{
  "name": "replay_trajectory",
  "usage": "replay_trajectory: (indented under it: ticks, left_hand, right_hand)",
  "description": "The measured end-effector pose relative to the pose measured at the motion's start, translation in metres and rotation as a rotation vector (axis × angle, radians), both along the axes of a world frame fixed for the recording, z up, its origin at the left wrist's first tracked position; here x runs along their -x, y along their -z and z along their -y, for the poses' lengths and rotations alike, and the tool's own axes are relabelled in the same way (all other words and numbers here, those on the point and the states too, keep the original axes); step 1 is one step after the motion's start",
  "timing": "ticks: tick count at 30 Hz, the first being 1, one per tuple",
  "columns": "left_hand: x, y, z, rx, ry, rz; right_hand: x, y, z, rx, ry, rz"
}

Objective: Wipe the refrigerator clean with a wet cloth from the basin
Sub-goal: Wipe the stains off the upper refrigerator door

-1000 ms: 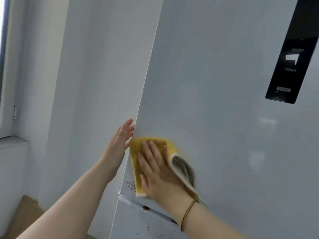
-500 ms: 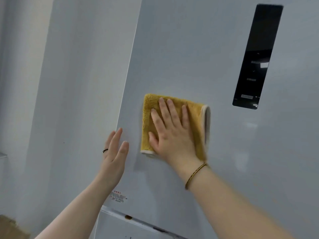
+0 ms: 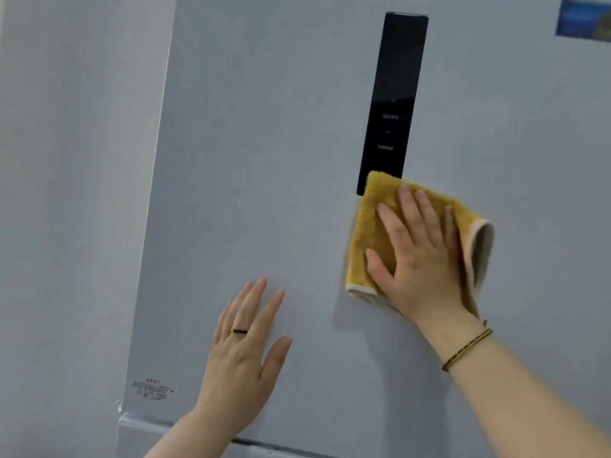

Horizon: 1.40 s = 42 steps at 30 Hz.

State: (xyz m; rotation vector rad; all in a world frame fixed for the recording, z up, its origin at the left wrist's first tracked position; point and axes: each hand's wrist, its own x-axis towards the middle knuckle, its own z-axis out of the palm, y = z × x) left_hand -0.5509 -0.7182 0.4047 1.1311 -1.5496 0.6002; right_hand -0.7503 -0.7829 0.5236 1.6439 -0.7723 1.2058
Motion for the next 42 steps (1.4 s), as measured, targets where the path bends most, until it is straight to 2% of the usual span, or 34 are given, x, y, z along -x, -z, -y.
replay_trajectory:
  ticks: [3,5,7,10,12,14,17,20,22,26,30,32,37,39,42]
  left_hand:
    - [0.022,0.006,0.012,-0.008,-0.086,0.029]
    - [0.026,0.008,0.016,-0.023,-0.163,0.022]
    - [0.032,0.008,0.019,-0.033,-0.206,0.013]
    - [0.042,0.007,0.021,-0.038,-0.258,-0.017]
    - [0.048,0.008,0.021,-0.042,-0.274,-0.044]
    - [0.054,0.009,0.021,-0.055,-0.289,-0.065]
    - [0.063,0.013,0.019,-0.076,-0.300,-0.055]
    - [0.078,0.020,0.017,-0.066,-0.255,0.040]
    - [0.088,0.024,0.018,-0.066,-0.249,0.056]
    - [0.090,0.029,0.017,-0.061,-0.232,0.061]
    - [0.086,0.035,0.014,-0.070,-0.215,0.110]
    - [0.087,0.035,0.012,-0.088,-0.230,0.102]
    - [0.097,0.039,0.012,-0.116,-0.265,0.061]
    - [0.108,0.045,0.013,-0.096,-0.234,0.091]
    - [0.136,0.064,0.013,-0.032,-0.101,0.198]
  right_hand:
    - [0.021,0.011,0.000,-0.028,0.065,0.309]
    - [0.007,0.035,0.001,-0.012,0.079,0.337]
    - [-0.004,0.061,0.001,-0.011,0.065,0.157]
    - [0.010,0.083,0.000,-0.023,-0.008,-0.282]
    - [0.037,0.080,0.003,-0.029,-0.059,-0.339]
    - [0.070,0.074,0.006,-0.024,-0.032,-0.184]
    - [0.116,0.076,0.010,-0.046,0.062,0.219]
    - [0.111,0.100,0.008,-0.092,0.100,0.545]
    - [0.093,0.127,0.005,-0.138,0.091,0.490]
    - [0.090,0.185,0.001,-0.177,0.130,0.014]
    - [0.119,0.184,0.008,-0.064,0.132,-0.125]
    - [0.136,0.173,0.012,-0.047,0.136,-0.066]
    - [0.146,0.150,0.014,-0.145,0.080,0.472]
    - [0.137,0.155,0.012,-0.132,0.043,0.521]
    - [0.141,0.173,0.012,-0.101,-0.075,0.460]
